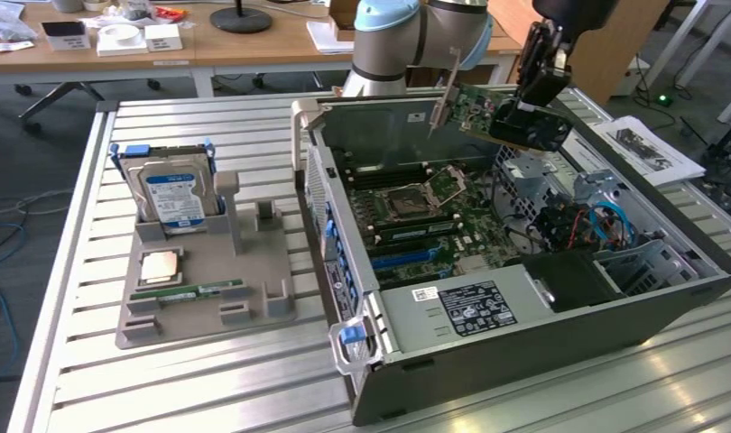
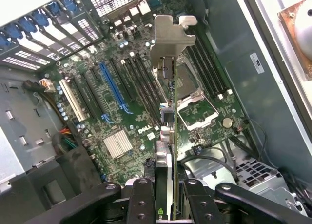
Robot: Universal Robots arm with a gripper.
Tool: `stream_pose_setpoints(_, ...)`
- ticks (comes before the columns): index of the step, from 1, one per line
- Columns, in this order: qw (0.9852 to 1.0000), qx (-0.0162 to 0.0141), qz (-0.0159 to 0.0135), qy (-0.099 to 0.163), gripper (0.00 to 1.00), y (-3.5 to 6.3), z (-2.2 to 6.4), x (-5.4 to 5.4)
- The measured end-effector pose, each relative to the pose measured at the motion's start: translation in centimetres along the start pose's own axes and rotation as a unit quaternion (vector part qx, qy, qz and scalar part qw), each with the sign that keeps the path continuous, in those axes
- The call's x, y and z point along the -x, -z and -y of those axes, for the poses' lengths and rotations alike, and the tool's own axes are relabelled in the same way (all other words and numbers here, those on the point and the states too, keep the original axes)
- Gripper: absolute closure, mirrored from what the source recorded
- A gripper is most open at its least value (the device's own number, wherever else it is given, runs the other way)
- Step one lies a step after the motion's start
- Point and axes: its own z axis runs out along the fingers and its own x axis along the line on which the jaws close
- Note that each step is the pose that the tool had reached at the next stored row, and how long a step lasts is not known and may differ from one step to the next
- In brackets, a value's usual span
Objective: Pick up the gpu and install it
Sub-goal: 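Insert the gpu into the slot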
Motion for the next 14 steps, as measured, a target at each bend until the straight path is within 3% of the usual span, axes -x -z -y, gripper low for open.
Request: stream_pose_setpoints(14, 0.9995, 0.0004, -0.0015, 0.031, 0.73, 0.00, 0.00, 0.00)
